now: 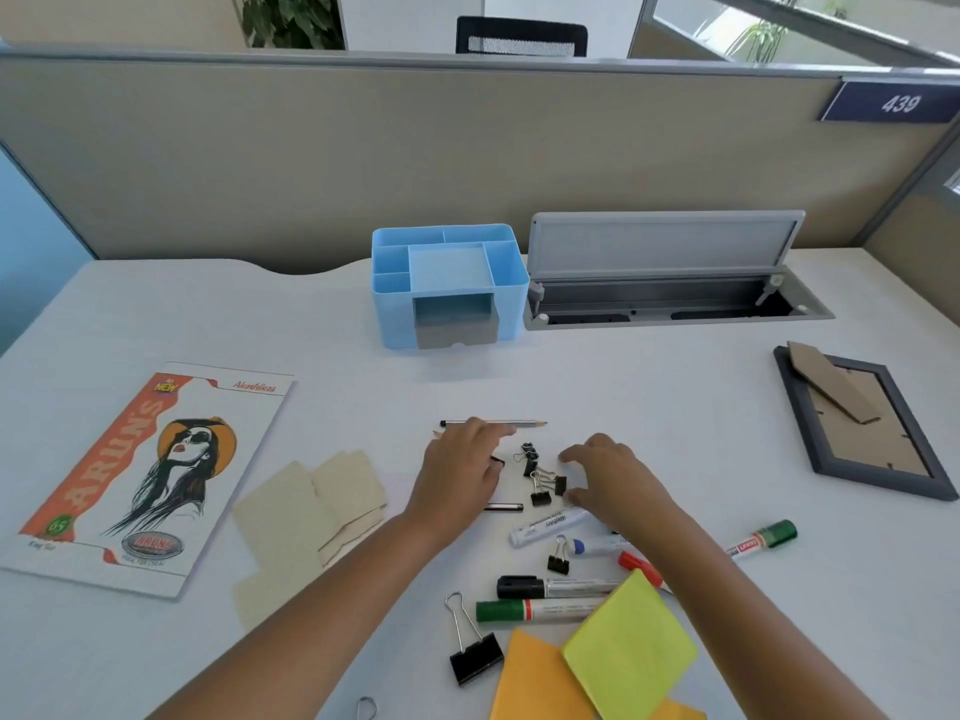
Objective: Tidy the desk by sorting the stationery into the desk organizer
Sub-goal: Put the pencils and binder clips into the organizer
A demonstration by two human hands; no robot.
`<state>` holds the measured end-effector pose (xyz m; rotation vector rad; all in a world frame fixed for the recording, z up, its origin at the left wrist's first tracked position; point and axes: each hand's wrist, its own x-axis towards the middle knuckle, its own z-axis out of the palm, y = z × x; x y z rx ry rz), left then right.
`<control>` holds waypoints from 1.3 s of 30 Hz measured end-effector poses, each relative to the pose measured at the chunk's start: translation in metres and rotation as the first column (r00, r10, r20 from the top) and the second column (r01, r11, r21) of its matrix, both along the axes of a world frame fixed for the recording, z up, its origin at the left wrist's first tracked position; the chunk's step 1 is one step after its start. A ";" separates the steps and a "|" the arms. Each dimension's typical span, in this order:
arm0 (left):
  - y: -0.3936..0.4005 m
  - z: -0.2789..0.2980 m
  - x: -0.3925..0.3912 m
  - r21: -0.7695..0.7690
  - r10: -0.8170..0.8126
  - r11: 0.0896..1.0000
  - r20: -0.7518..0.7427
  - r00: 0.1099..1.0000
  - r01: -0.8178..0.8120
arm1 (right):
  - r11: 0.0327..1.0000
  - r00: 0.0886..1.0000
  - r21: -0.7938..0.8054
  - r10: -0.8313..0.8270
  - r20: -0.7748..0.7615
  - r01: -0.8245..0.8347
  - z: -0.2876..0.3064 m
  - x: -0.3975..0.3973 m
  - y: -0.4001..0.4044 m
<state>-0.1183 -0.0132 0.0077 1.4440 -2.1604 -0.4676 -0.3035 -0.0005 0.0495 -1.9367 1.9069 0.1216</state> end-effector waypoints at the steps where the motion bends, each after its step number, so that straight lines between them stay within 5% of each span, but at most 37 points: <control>1: -0.003 0.000 -0.002 -0.036 -0.017 0.999 0.053 0.998 0.019 | 1.000 1.000 -0.007 -0.007 0.012 0.007 -0.001 0.001 0.001; 6: -0.010 -0.008 -0.003 -0.080 -0.002 0.997 0.179 0.984 0.017 | 0.997 0.998 -0.082 -0.006 0.057 0.010 -0.002 0.003 0.007; 13: 0.004 -0.027 0.028 -0.083 -0.059 0.995 0.033 0.998 0.062 | 0.999 0.977 -0.045 -0.002 0.214 0.012 0.020 0.002 -0.008; 22: 0.006 -0.016 0.030 -0.069 -0.050 0.996 0.006 0.999 0.050 | 0.961 0.941 -0.254 -0.016 0.337 0.107 0.079 0.057 -0.112; 29: 0.004 -0.016 0.031 -0.086 -0.057 0.995 0.007 0.998 0.057 | 0.969 0.989 -0.244 0.015 0.145 0.021 0.083 0.086 -0.163; 35: -0.001 -0.021 0.034 -0.065 -0.043 0.997 -0.047 0.998 0.040 | 0.947 0.967 -0.304 -0.025 0.253 0.104 0.067 0.063 -0.148; 39: -0.009 -0.015 0.028 -0.070 -0.059 0.996 -0.018 0.998 0.058 | 0.955 0.980 -0.264 -0.085 0.179 0.131 0.033 0.022 -0.118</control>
